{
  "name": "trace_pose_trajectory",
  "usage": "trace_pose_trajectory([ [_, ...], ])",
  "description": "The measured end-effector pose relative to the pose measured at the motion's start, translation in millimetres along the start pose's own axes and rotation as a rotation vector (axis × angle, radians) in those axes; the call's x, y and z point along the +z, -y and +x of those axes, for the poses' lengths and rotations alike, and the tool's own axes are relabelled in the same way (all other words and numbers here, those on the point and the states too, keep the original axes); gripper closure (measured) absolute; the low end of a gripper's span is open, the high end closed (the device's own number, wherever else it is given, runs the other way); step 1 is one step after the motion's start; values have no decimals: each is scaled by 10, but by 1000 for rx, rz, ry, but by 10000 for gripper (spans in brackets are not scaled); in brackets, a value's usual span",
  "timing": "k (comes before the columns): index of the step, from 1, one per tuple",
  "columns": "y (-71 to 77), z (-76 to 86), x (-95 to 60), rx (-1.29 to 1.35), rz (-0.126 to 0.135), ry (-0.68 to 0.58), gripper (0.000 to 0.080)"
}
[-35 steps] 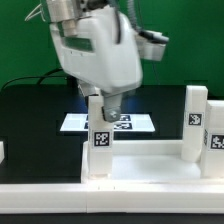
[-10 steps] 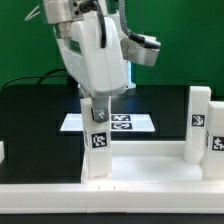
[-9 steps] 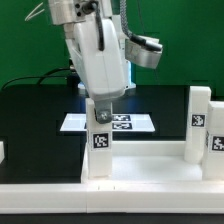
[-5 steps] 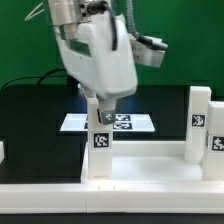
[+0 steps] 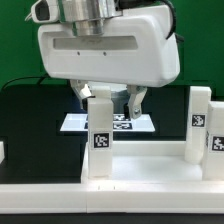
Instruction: Assemble desk
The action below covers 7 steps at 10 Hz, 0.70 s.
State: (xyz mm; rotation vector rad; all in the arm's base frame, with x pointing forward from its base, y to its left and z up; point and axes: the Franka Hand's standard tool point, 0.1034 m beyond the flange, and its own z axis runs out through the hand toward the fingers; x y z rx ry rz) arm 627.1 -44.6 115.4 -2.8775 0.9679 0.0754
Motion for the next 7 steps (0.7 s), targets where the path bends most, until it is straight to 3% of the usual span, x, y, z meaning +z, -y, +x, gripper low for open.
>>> trace_pose_trajectory([
  [2, -37, 77, -16, -398, -80, -38, 151],
  [4, -34, 99, 16, -624, -85, -40, 151],
  [7, -34, 95, 25, -600, -85, -39, 197],
])
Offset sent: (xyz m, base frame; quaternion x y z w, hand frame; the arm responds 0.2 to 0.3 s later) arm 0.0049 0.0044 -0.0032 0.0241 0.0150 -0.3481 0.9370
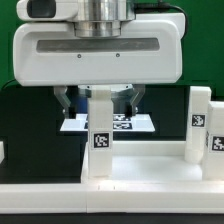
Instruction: Assemble desk
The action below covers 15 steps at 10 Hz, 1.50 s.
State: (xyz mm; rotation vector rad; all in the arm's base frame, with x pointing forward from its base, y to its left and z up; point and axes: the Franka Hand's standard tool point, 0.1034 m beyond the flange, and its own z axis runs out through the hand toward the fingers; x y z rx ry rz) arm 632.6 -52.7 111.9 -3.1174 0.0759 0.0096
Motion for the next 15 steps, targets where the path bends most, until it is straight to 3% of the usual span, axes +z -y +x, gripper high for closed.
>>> trace_pose_trajectory([
  [1, -1, 0, 1, 3, 0, 0, 386],
  [2, 4, -1, 5, 68, 1, 1, 386],
  [3, 4, -1, 6, 120, 1, 1, 512],
  [7, 7, 10, 13, 443, 3, -12, 512],
  [8, -5, 15, 19, 633, 18, -26, 512],
  [10, -37, -24, 22, 969, 82, -47, 511],
  [11, -15, -26, 23, 1102, 91, -41, 511],
  [13, 35, -21, 22, 1386, 138, -15, 509],
  [15, 47, -20, 20, 1502, 137, -10, 508],
])
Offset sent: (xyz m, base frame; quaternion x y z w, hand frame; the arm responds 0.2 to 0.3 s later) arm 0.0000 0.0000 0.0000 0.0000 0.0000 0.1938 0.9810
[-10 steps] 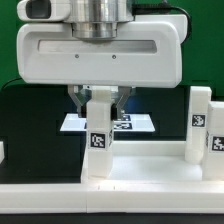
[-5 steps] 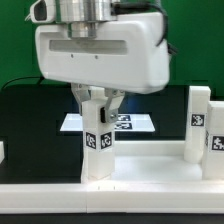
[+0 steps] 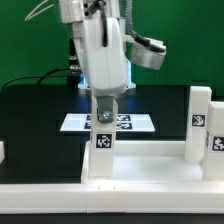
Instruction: Assemble desk
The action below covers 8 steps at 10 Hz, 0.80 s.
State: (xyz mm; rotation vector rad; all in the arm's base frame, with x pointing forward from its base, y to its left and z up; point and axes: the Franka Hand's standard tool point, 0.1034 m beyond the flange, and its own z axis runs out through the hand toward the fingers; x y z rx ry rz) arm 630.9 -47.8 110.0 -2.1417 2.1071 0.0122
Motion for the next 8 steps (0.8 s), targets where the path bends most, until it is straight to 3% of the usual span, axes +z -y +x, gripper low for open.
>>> trace_pose_trajectory([
  [1, -3, 6, 7, 18, -1, -1, 455],
  [2, -5, 1, 13, 1, -2, -1, 321],
  [3, -6, 6, 12, -63, -3, -2, 321],
  [4, -10, 21, 7, -286, -7, -2, 188],
  [5, -9, 20, -5, -511, -16, 9, 162],
  [7, -20, 0, -44, -669, 16, -17, 152],
  [8, -32, 12, -33, -731, 12, -16, 152],
])
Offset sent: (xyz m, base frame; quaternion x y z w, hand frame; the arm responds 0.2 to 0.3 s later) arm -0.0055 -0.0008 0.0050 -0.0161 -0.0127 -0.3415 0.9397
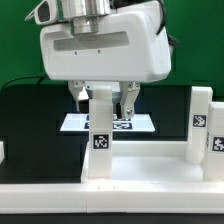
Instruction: Assemble desk
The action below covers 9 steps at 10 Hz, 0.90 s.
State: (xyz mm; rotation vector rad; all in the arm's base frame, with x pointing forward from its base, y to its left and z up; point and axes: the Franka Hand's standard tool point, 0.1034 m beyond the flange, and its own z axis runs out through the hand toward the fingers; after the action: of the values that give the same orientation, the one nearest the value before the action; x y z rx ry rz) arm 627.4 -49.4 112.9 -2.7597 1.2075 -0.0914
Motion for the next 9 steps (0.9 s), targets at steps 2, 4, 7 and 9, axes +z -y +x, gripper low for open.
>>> trace_pose_trajectory([
  [2, -4, 3, 2, -128, -1, 0, 151],
  [4, -16, 17, 36, -490, -53, -12, 151],
  [7, -4, 69, 90, -703, -69, 5, 151],
  [9, -10, 69, 97, -692, -70, 6, 408],
])
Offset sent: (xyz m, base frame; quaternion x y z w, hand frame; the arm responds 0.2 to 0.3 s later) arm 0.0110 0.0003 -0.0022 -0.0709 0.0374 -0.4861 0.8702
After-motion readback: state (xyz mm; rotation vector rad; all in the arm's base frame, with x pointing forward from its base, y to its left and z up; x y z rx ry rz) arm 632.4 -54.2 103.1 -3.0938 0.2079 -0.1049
